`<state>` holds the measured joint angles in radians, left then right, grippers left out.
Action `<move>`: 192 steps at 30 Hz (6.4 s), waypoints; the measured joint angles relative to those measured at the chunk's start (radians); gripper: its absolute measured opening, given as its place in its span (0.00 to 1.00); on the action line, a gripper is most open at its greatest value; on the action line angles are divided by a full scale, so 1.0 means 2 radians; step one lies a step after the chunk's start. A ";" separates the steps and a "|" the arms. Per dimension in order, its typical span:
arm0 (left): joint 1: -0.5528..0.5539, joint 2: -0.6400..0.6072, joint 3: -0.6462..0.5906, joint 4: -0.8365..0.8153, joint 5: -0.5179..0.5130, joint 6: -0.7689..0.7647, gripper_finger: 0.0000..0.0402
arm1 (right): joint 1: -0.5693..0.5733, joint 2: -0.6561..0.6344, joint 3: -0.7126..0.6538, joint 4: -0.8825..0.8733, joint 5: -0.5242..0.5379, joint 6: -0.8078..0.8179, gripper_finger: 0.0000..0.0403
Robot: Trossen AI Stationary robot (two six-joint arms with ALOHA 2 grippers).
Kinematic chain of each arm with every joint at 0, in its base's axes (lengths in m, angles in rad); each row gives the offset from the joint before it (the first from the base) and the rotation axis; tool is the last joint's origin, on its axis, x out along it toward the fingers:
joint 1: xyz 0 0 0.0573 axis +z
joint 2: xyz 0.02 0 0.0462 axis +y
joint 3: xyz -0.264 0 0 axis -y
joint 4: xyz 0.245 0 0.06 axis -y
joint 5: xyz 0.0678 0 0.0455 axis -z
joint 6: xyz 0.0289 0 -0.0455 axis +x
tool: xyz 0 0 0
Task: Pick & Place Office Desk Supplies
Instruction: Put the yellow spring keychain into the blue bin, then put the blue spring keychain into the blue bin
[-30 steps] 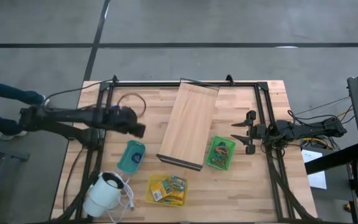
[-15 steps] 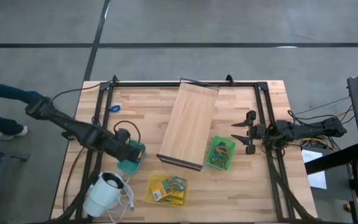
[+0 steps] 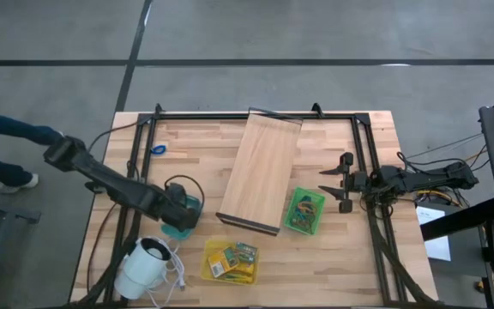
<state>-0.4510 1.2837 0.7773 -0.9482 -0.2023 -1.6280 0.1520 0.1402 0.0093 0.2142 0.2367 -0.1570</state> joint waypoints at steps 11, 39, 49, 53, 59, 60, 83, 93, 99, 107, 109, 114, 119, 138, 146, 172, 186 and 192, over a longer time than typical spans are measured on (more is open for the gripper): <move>0.001 0.077 0.000 0.018 0.003 0.004 0.06 | 0.000 0.000 0.000 0.000 0.000 0.000 0.51; 0.001 0.002 0.002 -0.003 -0.001 0.002 0.37 | 0.000 0.000 0.000 0.000 0.000 0.000 0.51; 0.058 -0.144 0.002 -0.132 -0.135 -0.004 0.37 | 0.000 0.000 0.000 0.000 0.000 0.000 0.51; 0.135 -0.168 0.002 -0.168 -0.139 0.015 0.37 | 0.000 0.000 0.000 0.000 0.000 0.000 0.51; 0.307 -0.164 0.002 -0.152 -0.137 0.154 0.37 | 0.000 0.000 0.000 0.000 0.000 0.000 0.51; 0.338 -0.161 0.001 -0.142 -0.131 0.188 0.37 | 0.000 0.000 0.000 0.000 0.000 0.000 0.51; 0.607 0.040 0.001 -0.003 -0.062 0.535 0.33 | 0.000 0.000 0.000 0.000 0.000 0.000 0.51; 0.610 0.109 0.001 0.024 -0.112 0.503 0.30 | 0.000 0.000 0.000 0.000 0.000 0.000 0.51; 0.628 0.114 0.001 0.032 -0.124 0.533 0.30 | 0.000 0.000 0.000 0.000 0.000 0.000 0.51; 0.642 0.115 0.001 0.054 -0.124 0.552 0.30 | 0.000 0.000 0.000 0.000 0.000 0.000 0.51; 0.643 0.117 0.001 0.055 -0.119 0.553 0.30 | 0.000 0.000 0.000 0.000 0.000 0.000 0.51; 0.647 0.131 0.002 0.055 -0.108 0.554 0.30 | 0.000 0.000 0.000 0.000 0.000 0.000 0.51; 0.648 0.153 0.007 0.055 -0.108 0.554 0.30 | 0.000 0.000 0.000 0.000 0.000 0.000 0.51; 0.657 0.210 0.039 0.052 -0.101 0.586 0.29 | 0.000 0.000 0.000 0.000 0.000 0.000 0.51; 0.657 0.209 0.039 0.053 -0.092 0.584 0.24 | 0.000 0.000 0.000 0.000 0.000 0.000 0.51; 0.654 0.194 0.109 -0.107 -0.026 0.502 0.01 | 0.000 0.000 0.000 0.000 0.000 0.000 0.51; 0.578 0.071 0.123 -0.119 -0.011 0.430 0.01 | 0.000 0.000 0.000 0.000 0.000 0.000 0.51; 0.577 0.073 0.118 -0.112 -0.025 0.430 0.01 | 0.000 0.000 0.000 0.000 0.000 0.000 0.51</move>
<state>0.7036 1.4289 1.0135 -1.1724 -0.2515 -0.7679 0.1520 0.1402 0.0093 0.2138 0.2367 -0.1570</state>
